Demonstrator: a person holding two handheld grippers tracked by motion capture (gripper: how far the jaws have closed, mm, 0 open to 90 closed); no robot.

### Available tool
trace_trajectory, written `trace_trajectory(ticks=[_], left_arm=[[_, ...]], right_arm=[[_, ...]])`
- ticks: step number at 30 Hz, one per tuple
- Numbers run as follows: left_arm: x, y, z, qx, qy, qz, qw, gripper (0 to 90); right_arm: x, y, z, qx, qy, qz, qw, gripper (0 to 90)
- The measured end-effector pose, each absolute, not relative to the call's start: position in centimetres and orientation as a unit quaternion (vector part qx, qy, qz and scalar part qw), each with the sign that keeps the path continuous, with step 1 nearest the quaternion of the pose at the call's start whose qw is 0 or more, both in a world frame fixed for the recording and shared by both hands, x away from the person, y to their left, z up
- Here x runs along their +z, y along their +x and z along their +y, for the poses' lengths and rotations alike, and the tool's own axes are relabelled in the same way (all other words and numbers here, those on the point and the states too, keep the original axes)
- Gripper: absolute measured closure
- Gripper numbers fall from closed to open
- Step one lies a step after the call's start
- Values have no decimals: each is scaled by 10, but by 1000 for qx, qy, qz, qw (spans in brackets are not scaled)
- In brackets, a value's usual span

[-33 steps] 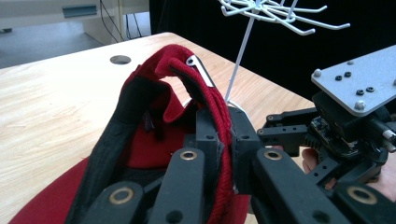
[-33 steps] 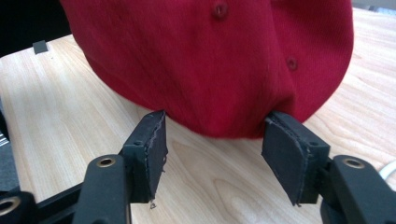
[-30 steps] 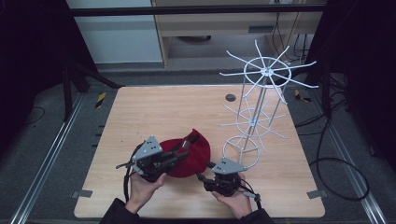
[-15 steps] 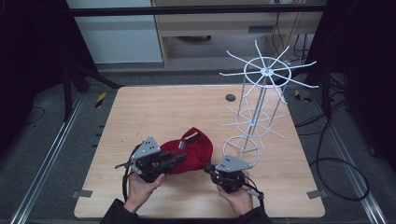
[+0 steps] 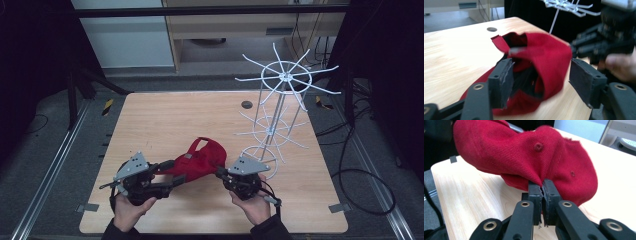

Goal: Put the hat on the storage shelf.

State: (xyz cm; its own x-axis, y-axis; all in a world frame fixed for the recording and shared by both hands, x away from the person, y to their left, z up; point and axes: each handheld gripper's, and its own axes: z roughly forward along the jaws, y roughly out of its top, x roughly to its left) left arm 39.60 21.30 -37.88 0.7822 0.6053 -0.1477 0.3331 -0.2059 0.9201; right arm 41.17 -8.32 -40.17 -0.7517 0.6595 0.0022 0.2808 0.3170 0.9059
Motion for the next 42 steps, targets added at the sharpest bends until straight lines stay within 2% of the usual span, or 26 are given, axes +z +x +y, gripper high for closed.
trace_trajectory(ticks=[8,19,26,27,28,29,31,32,33,34,35,36,39,42], left_arm=[[-401,407,217,130,787,314,515,307],[-399,409,199,157,806,291,492,291],[-400,410,188,155,814,287,480,291],[-401,410,187,154,814,287,480,305],[-401,410,187,153,814,287,482,388],[-400,409,186,152,812,288,484,388],[-399,409,185,152,809,292,486,551],[-399,409,185,148,808,294,488,551],[-399,409,186,146,807,298,489,597],[-399,410,187,144,806,300,490,705],[-399,410,188,141,806,302,490,705],[-399,411,189,137,802,306,495,754],[-397,410,191,132,795,313,503,776],[-392,410,195,130,782,320,518,794]], right_arm=[[-389,416,-73,493,288,794,209,868],[-379,420,-69,490,294,791,218,868],[-375,419,-68,492,295,790,215,870],[-374,419,-68,493,294,790,214,870],[-373,419,-67,494,295,789,216,869],[-373,419,-67,494,295,789,216,869],[-372,419,-66,496,293,788,216,869],[-372,419,-65,496,292,789,216,869],[-372,420,-64,496,292,789,217,869],[-371,420,-63,499,290,786,220,867],[-371,420,-63,499,290,786,220,867],[-370,420,-63,501,289,785,221,864],[-370,421,-63,505,287,782,228,844],[-369,422,-64,511,285,776,237,755]])
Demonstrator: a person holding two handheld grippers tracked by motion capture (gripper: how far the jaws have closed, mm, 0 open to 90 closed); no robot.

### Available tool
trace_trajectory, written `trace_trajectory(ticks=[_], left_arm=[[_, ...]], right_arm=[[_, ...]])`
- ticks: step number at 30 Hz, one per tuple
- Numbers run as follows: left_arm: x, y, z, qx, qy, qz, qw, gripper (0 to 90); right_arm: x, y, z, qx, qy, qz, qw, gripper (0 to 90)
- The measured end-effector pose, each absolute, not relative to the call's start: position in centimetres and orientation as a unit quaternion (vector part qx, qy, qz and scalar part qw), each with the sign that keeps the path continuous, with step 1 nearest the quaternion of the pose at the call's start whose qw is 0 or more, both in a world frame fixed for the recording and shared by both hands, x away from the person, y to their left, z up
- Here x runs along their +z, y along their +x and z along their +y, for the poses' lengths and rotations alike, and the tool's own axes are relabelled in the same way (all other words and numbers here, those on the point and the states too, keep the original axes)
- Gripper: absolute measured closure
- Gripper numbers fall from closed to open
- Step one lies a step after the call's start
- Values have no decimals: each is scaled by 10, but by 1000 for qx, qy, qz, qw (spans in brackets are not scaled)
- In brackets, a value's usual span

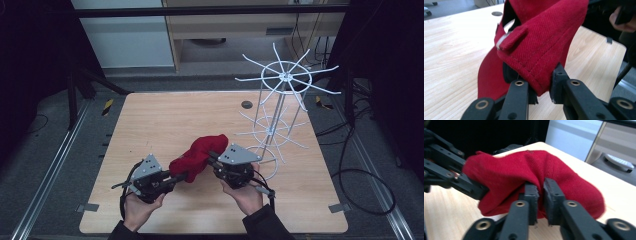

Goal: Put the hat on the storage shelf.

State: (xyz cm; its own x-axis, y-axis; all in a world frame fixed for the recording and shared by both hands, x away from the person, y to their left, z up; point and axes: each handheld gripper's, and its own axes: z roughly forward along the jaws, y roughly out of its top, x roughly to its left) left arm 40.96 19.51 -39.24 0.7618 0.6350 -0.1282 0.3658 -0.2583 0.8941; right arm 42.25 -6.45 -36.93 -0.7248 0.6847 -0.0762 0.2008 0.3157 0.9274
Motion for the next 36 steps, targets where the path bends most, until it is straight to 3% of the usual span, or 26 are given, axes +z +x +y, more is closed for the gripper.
trace_trajectory(ticks=[8,15,22,30,34,36], left_arm=[[-375,414,199,131,745,338,560,809],[-366,421,196,136,730,349,572,810],[-361,420,193,145,715,351,587,810],[-360,416,191,138,712,347,594,810],[-363,414,192,129,719,344,591,810],[-365,415,192,126,723,343,586,810]], right_arm=[[-365,412,-92,548,283,746,251,510],[-386,406,-97,542,295,752,234,494],[-417,411,-75,523,286,777,201,475],[-427,417,-59,546,281,762,205,401],[-424,422,-56,570,273,748,201,427],[-425,425,-54,569,264,752,201,499]])
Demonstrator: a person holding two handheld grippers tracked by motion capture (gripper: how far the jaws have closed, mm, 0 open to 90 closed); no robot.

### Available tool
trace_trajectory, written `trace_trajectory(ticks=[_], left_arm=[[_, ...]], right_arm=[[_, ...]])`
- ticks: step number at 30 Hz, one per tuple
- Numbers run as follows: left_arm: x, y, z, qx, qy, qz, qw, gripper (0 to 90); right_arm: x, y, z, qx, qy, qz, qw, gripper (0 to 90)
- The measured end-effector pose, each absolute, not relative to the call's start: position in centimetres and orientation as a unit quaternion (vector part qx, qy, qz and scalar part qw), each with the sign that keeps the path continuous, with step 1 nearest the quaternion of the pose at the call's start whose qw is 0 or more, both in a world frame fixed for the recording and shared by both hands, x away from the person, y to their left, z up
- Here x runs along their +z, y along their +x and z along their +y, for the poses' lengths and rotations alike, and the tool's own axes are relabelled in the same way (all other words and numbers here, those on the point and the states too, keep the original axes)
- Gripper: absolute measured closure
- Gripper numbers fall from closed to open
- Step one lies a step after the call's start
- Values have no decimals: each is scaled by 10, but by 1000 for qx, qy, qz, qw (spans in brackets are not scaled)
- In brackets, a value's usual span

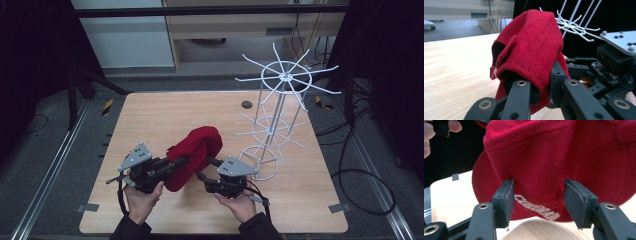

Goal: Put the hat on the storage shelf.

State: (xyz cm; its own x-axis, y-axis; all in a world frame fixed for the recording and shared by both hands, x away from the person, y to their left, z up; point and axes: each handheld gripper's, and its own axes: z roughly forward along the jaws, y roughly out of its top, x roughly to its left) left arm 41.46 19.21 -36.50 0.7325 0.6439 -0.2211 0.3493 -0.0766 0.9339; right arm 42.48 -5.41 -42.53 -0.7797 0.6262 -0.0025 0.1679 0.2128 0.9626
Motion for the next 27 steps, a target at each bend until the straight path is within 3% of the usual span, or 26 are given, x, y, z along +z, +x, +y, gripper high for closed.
trace_trajectory(ticks=[1,2,3,4,11,16,20,22,27], left_arm=[[-366,415,192,125,725,344,584,810],[-369,416,193,124,725,348,581,811],[-370,417,194,124,724,351,581,810],[-371,418,196,121,722,353,583,810],[-372,423,214,105,702,367,602,796],[-371,422,232,148,691,389,591,672],[-374,423,250,173,685,415,573,666],[-380,427,259,189,686,436,552,699],[-410,447,280,169,698,477,506,849]], right_arm=[[-426,425,-53,568,257,756,198,578],[-428,425,-51,562,253,763,195,806],[-428,425,-51,560,255,766,186,878],[-429,425,-50,557,259,769,175,895],[-421,421,-53,554,250,779,155,900],[-406,413,-38,546,229,789,164,900],[-401,412,-25,542,217,796,163,900],[-398,412,-16,542,213,797,160,900],[-400,420,1,516,229,808,168,900]])
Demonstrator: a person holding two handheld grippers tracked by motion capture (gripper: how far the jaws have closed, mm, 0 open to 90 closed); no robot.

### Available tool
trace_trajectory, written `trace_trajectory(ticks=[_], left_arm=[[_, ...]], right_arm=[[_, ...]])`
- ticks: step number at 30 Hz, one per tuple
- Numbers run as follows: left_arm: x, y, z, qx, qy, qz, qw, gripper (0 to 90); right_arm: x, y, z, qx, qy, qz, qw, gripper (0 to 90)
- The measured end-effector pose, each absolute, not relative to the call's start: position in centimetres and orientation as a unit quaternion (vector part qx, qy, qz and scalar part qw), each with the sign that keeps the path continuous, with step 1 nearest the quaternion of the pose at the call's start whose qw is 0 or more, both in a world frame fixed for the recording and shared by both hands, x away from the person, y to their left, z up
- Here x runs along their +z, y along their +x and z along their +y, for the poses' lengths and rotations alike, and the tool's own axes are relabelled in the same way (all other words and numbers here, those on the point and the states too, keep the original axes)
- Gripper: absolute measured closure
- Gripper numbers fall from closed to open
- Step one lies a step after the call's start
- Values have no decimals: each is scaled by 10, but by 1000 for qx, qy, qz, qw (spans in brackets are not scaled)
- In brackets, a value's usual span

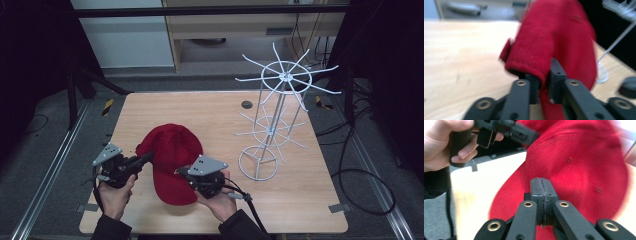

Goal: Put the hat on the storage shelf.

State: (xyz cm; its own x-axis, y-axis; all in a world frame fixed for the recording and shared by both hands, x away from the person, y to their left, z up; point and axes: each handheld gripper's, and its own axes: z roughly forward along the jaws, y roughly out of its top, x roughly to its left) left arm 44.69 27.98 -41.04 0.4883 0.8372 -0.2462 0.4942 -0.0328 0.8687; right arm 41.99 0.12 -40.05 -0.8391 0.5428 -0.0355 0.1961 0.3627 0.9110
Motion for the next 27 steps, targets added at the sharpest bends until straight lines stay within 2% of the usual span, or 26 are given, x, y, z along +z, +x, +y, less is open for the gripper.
trace_trajectory(ticks=[4,6,9,11,12,13,14,20,27], left_arm=[[-434,466,290,155,716,502,461,853],[-444,476,289,151,725,512,434,852],[-449,480,288,144,727,521,423,843],[-452,481,289,147,732,529,403,783],[-453,482,289,148,735,534,391,726],[-456,479,292,147,733,542,384,622],[-456,479,292,147,733,542,384,593],[-461,452,307,159,741,549,354,529],[-471,454,314,157,758,555,305,499]], right_arm=[[-411,426,-7,507,253,807,168,900],[-422,431,-19,496,277,805,168,869],[-431,435,-26,488,291,805,169,860],[-440,439,-32,477,303,807,170,860],[-444,441,-34,472,311,807,170,861],[-453,444,-38,464,323,807,172,877],[-453,444,-38,464,323,807,172,877],[-475,452,-45,440,362,804,168,900],[-483,454,-40,431,366,810,159,900]])
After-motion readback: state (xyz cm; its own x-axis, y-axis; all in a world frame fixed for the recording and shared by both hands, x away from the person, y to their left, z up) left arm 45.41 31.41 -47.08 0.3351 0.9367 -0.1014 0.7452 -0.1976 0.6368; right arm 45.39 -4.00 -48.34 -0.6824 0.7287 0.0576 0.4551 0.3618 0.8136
